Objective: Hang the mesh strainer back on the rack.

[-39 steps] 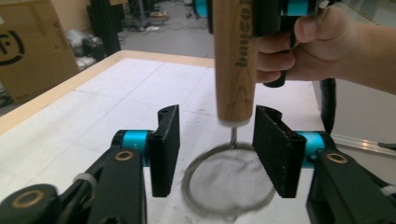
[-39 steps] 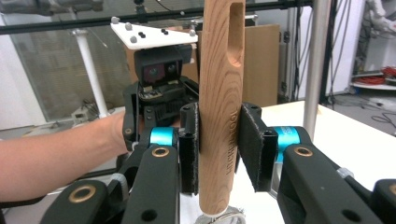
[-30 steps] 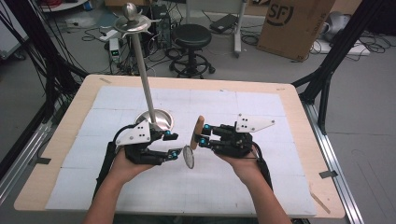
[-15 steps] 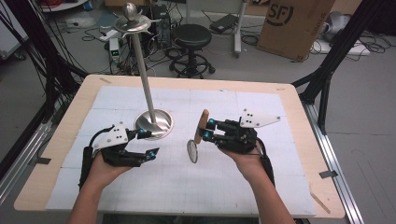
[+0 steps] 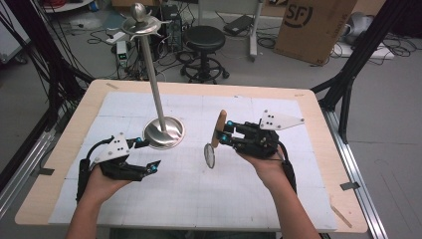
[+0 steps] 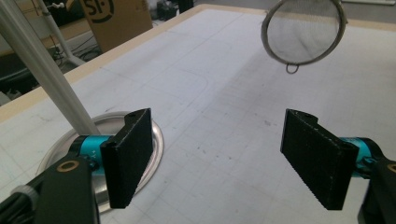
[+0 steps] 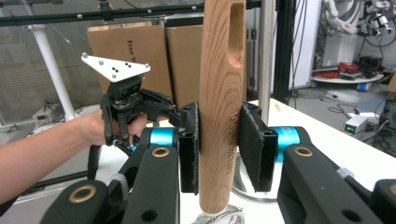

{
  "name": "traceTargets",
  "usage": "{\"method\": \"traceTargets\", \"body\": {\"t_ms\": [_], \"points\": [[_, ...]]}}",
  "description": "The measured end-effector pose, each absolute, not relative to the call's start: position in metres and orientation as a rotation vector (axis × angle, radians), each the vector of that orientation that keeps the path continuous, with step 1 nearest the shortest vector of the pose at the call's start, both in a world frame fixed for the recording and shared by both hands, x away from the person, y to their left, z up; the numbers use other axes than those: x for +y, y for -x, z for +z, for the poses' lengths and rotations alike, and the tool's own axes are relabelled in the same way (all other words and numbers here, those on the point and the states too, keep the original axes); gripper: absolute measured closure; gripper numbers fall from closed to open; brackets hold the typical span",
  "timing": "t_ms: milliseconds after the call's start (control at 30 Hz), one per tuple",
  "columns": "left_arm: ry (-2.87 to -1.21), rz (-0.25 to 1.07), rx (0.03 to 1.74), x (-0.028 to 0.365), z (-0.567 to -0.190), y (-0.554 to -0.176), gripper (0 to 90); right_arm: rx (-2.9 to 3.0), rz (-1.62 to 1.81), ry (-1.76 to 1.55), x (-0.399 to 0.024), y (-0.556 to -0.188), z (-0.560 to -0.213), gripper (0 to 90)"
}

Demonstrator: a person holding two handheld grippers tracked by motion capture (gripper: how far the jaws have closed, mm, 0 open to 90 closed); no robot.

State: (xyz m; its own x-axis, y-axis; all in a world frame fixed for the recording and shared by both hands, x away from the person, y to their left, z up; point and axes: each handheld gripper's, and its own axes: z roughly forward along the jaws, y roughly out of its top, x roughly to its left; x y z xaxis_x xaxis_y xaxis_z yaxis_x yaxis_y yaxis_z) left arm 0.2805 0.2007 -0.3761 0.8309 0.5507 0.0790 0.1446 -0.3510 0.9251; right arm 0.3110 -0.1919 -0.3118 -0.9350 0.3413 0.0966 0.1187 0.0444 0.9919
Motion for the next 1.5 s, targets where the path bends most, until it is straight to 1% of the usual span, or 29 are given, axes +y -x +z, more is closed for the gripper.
{"method": "traceTargets", "body": {"t_ms": [133,400,700,1133,1333,1500], "points": [[-1.904,0.465,0.518,0.2,-0.377,-0.281,21.5,2.138,1.999,-0.501,-0.195,-0.313,-0.309,70.1],[-1.873,0.473,0.51,0.201,-0.376,-0.28,18.4,2.129,1.982,-0.519,-0.197,-0.318,-0.304,70.1],[-1.856,0.475,0.516,0.203,-0.375,-0.279,18.1,2.133,1.948,-0.54,-0.193,-0.329,-0.293,70.1],[-1.85,0.486,0.521,0.206,-0.371,-0.273,17.6,2.132,1.91,-0.533,-0.178,-0.354,-0.247,70.1],[-1.854,0.47,0.517,0.205,-0.373,-0.274,17.6,2.134,1.873,-0.523,-0.166,-0.368,-0.221,70.1],[-1.853,0.457,0.508,0.202,-0.373,-0.273,17.7,2.139,1.844,-0.526,-0.159,-0.378,-0.207,70.1]]}}
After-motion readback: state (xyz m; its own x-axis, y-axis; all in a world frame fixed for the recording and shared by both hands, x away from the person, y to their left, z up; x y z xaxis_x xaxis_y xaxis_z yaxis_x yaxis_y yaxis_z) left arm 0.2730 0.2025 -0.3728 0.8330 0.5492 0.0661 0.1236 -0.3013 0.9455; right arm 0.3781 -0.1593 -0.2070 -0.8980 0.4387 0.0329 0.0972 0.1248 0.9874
